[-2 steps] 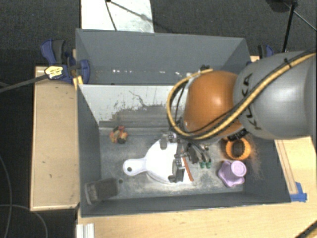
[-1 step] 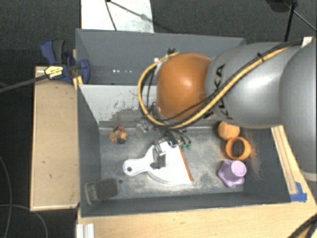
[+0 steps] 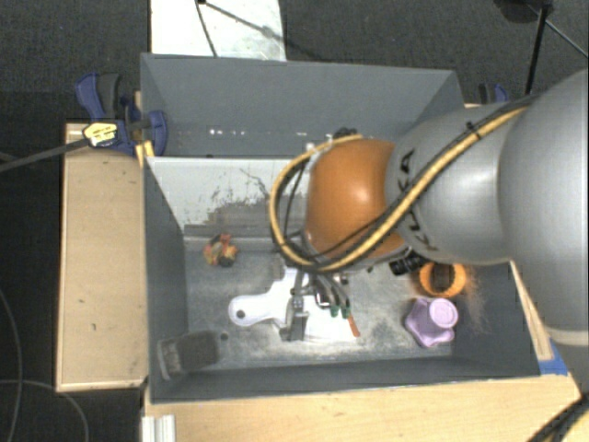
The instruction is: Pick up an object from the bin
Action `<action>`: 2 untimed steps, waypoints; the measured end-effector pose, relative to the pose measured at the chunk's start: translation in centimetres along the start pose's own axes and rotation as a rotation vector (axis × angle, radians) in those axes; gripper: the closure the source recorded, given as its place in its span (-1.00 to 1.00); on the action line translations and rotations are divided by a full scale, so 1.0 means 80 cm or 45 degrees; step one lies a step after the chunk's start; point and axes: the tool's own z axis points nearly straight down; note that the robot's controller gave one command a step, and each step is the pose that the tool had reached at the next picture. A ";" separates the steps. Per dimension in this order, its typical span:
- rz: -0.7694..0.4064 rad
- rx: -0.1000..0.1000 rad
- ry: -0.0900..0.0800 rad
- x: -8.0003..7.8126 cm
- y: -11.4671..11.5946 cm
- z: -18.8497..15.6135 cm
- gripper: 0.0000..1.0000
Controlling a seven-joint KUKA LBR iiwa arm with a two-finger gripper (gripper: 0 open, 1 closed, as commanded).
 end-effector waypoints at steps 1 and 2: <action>-0.106 0.000 0.001 -0.009 0.012 0.045 -1.00; 0.120 0.001 0.005 0.003 0.001 0.080 1.00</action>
Offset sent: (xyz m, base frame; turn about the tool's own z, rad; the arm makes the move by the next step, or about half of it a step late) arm -0.0025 0.0007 -0.0641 0.0935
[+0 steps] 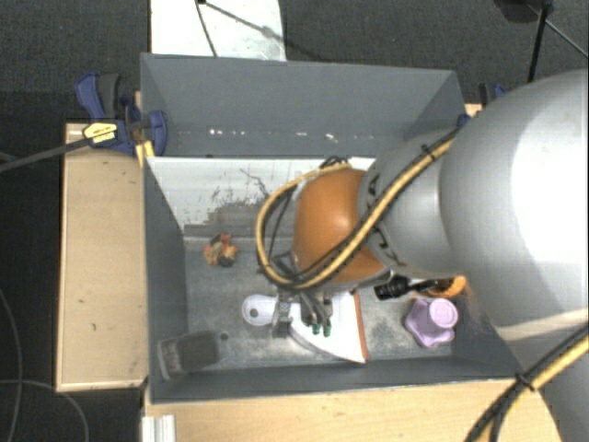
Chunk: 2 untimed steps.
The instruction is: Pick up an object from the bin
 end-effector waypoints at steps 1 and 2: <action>0.000 0.000 0.000 0.000 0.000 0.000 1.00; 0.000 0.001 0.005 0.002 -0.001 -0.007 1.00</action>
Offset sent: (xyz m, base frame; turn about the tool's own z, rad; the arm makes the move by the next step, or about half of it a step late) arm -0.0001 0.0001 0.0873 0.0000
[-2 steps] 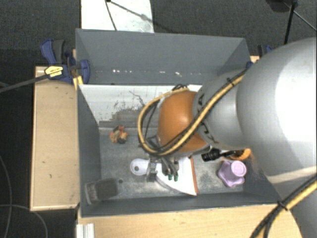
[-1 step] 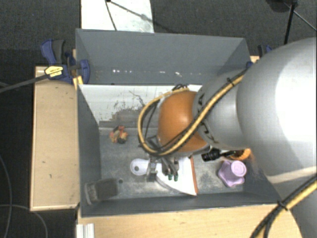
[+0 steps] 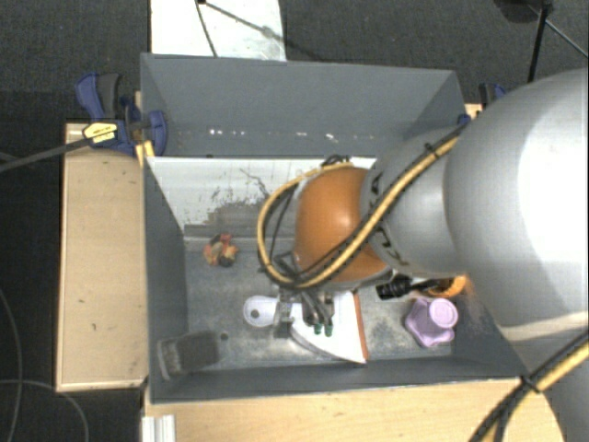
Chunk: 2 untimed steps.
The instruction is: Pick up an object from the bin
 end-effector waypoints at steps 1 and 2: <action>0.000 0.001 0.004 0.001 -0.001 -0.027 1.00; 0.000 -0.002 -0.006 -0.001 0.000 -0.050 1.00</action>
Offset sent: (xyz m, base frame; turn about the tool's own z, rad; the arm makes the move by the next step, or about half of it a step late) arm 0.0000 0.0000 0.0337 0.0000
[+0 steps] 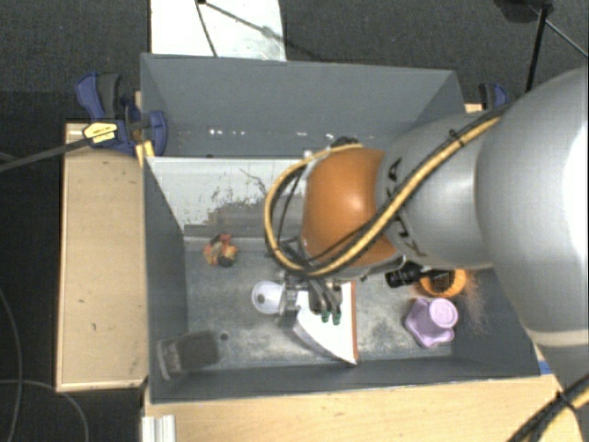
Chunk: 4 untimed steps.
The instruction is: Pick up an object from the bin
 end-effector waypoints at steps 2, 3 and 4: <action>0.000 -0.002 -0.006 -0.001 0.000 -0.019 1.00; 0.000 0.001 0.003 0.001 0.000 -0.027 1.00; 0.000 0.001 0.005 0.001 -0.001 -0.049 1.00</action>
Offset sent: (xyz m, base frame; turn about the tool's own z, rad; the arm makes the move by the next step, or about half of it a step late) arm 0.0001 0.0000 0.0131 0.0000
